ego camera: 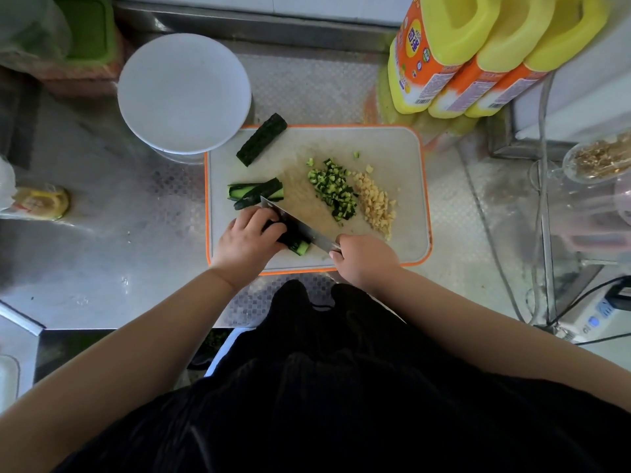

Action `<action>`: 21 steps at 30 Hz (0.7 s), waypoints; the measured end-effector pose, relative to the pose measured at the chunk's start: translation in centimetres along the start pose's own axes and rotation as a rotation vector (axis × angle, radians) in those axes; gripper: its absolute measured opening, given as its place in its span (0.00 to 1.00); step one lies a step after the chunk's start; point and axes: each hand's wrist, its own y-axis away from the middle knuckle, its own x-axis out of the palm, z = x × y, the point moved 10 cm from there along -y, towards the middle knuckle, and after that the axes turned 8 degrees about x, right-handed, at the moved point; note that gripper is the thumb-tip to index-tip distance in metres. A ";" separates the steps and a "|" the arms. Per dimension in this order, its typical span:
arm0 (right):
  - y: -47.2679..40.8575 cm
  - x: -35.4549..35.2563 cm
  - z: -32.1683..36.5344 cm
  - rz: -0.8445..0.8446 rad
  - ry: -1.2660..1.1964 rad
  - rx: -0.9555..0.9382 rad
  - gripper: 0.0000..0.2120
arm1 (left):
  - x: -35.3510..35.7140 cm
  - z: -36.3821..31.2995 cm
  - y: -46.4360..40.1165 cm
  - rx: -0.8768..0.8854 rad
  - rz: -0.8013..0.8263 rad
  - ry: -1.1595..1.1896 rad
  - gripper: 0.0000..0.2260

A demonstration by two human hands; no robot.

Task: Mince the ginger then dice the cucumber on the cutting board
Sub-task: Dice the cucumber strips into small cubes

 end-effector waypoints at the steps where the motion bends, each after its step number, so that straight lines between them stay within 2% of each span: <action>1: 0.0 0.1 0.0 0.006 -0.001 0.005 0.11 | 0.0 0.2 0.1 -0.040 -0.014 0.033 0.11; 9: -0.3 1.6 -0.4 0.071 -0.119 0.106 0.11 | 0.8 -2.5 0.9 -0.028 0.017 0.106 0.08; 12: -0.3 1.5 -0.5 0.087 -0.140 0.117 0.10 | 2.0 -2.6 0.3 -0.142 0.071 0.058 0.18; 14: -0.4 1.4 -0.4 0.095 -0.139 0.115 0.10 | 2.4 -2.4 -0.2 -0.215 0.082 -0.005 0.18; 21: -0.5 0.7 0.1 0.057 -0.043 0.050 0.09 | 1.5 -2.6 -0.3 -0.223 -0.067 -0.076 0.14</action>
